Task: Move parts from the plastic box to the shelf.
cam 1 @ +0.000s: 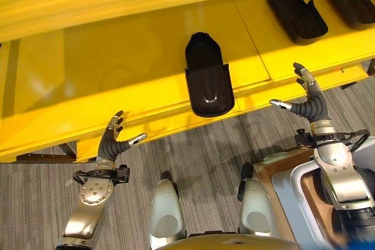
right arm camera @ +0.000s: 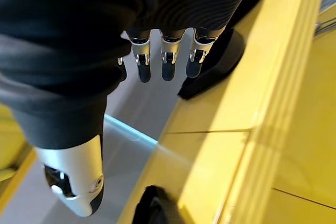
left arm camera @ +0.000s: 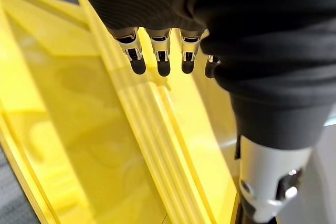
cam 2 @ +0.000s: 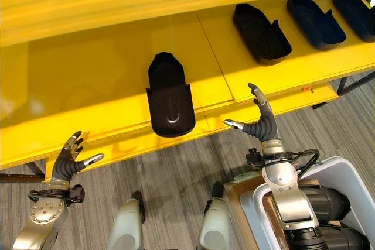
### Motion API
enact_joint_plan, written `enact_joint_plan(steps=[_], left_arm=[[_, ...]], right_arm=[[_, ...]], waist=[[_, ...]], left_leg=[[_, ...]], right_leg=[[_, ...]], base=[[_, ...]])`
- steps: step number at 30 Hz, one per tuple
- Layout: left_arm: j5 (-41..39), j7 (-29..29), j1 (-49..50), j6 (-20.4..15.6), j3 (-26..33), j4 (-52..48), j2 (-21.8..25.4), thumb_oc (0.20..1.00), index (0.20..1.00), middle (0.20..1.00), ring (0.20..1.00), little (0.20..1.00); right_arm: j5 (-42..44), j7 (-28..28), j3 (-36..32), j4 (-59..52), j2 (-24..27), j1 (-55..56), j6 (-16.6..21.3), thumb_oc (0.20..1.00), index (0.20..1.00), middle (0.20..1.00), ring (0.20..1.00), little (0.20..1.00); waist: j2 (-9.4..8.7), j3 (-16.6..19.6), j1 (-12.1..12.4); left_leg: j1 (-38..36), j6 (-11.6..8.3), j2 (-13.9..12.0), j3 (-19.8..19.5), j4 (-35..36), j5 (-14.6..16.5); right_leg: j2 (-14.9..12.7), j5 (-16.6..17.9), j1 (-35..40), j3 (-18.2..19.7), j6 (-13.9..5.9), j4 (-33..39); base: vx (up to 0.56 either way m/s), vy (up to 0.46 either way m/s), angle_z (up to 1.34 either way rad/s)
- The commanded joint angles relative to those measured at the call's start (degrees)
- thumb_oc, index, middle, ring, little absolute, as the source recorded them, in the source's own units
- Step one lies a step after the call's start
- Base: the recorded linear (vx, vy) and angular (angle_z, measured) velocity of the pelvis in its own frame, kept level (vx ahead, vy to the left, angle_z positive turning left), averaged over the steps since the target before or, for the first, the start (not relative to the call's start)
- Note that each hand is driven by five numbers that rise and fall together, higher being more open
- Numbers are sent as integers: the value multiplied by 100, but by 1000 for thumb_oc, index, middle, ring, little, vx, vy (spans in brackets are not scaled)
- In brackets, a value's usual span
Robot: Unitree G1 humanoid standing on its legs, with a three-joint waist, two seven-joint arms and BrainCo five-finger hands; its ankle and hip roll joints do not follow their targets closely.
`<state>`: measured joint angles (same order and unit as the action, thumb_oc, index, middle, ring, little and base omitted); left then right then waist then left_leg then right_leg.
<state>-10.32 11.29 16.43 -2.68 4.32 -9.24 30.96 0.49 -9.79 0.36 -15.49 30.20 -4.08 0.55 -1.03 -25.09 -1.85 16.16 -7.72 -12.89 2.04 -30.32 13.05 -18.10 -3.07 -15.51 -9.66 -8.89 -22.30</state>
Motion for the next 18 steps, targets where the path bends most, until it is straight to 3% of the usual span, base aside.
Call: enact_joint_plan(steps=[1, 7, 11, 15, 16, 18], left_arm=[[605, -110, 104, -371, 196, -398, 522, 1000, 1000, 1000, 1000, 1000], [1263, -330, 267, -450, 355, -781, 1151, 1000, 1000, 1000, 1000, 1000], [1575, -546, 38, -478, 114, -935, 1503, 1000, 1000, 1000, 1000, 1000], [1793, -628, -194, -475, -84, -972, 1581, 1000, 1000, 1000, 1000, 1000], [1854, -825, -501, -395, -448, -862, 1513, 1000, 1000, 1000, 1000, 1000], [1902, -895, -632, -383, -609, -810, 1474, 1000, 1000, 1000, 1000, 1000]], right_arm=[[144, -187, -236, -104, 56, -152, 361, 1000, 1000, 1000, 1000, 1000], [221, -191, -338, -50, 70, -187, 427, 1000, 1000, 1000, 1000, 1000], [267, -282, -457, -30, 66, -246, 495, 1000, 1000, 1000, 1000, 1000], [250, -317, -521, -33, 66, -228, 519, 1000, 1000, 1000, 1000, 1000], [262, -386, -611, -56, 10, -204, 523, 1000, 1000, 1000, 1000, 1000], [236, -435, -685, -73, -14, -198, 522, 1000, 1000, 1000, 1000, 1000]], waist=[[-35, 310, 58], [24, 346, 45], [40, 383, -36], [30, 400, -81], [6, 409, -175], [7, 406, -199]], left_leg=[[-258, -3, -105, -19, 168, -124], [-225, -36, -157, -44, 89, -101], [-140, -64, -205, -60, -49, -47], [-93, -67, -199, -60, -120, -15], [-58, -61, -217, -55, -178, 11], [-37, -52, -213, -63, -221, 32]], right_leg=[[-209, -755, -85, 186, 57, -1147], [-167, -809, -141, 199, 65, -1246], [-129, -869, -287, 270, 88, -1397], [-121, -886, -361, 298, 92, -1454], [-99, -910, -402, 339, 105, -1479], [-94, -908, -436, 363, 110, -1504]], base=[[0, 0, 0], [-4, -11, 2], [-3, -8, -11], [2, 0, -2], [6, -2, -4], [4, 4, -8]])
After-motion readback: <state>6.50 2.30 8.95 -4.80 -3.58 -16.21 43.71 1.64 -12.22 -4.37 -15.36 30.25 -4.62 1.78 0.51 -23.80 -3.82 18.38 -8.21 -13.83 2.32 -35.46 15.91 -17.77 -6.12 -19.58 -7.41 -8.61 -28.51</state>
